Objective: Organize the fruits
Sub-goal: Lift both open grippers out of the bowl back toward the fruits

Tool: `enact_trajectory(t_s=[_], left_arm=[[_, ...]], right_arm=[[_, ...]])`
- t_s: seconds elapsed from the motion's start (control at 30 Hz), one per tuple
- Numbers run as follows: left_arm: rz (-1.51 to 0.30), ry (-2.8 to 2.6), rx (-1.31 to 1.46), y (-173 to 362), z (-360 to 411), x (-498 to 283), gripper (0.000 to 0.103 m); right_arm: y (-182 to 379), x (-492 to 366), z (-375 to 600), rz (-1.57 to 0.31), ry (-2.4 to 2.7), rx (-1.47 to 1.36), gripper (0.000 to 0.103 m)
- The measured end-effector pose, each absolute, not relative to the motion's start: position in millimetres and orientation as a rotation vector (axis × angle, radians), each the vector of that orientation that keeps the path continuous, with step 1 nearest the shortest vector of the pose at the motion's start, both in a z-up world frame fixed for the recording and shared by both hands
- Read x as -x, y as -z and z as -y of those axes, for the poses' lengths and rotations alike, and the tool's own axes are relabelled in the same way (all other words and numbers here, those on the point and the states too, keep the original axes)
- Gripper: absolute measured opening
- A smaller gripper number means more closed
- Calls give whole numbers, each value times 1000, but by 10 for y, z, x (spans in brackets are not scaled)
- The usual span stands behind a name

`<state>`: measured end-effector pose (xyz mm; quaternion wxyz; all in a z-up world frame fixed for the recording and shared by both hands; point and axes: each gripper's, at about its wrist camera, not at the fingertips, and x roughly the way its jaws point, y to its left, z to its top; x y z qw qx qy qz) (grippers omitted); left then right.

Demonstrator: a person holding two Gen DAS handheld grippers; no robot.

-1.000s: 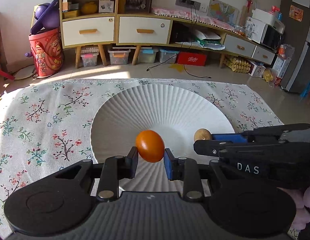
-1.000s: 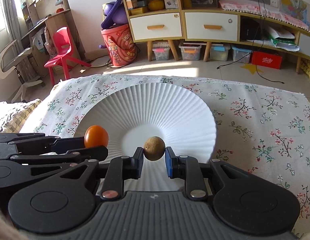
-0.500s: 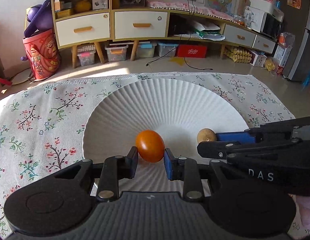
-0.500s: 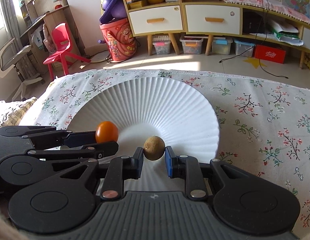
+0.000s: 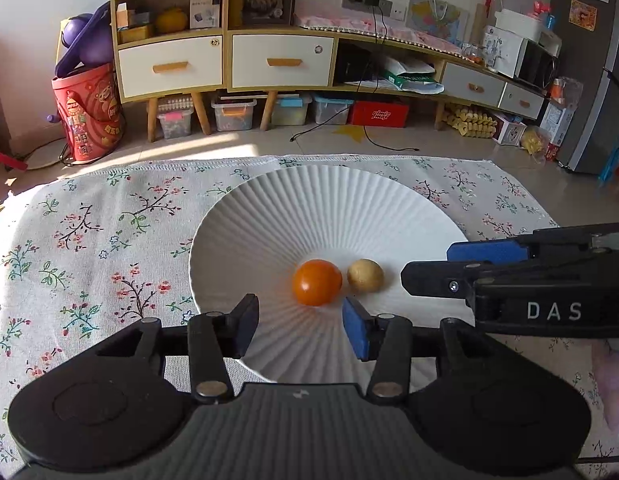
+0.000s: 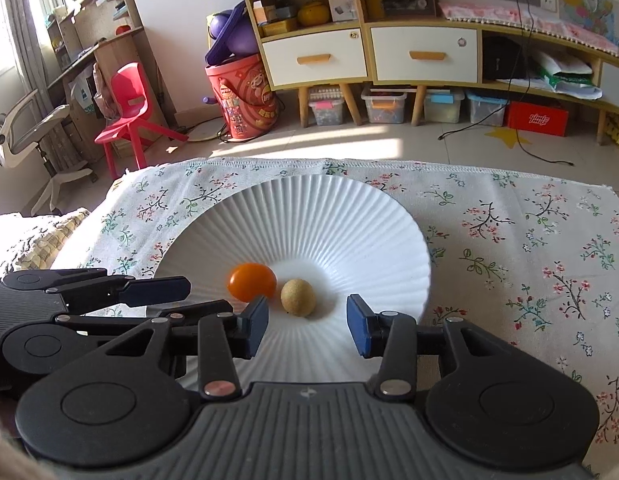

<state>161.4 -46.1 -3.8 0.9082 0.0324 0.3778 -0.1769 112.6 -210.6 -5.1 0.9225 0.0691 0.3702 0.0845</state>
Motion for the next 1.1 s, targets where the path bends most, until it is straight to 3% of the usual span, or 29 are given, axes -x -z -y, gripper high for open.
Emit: enact_trajectory(t_s=[0.07,0.47,0.83,1.1], left_arm=[[-772,367,-65,5,433,-1562,39],[-745,357,-43,-87,218,-1198,71],[-738,332,-42,-81,59,-902,91],[-764,319,-26,14,-57,-767,92]], right_arm=[[12,-1076,2104,-744,-173,-140,53],[-113,-760,2025,-700,-181,-100,82],[-65,-544,2021,-716,-165,-54,96],[-4,-332,2012,-699,-176,-23,102]])
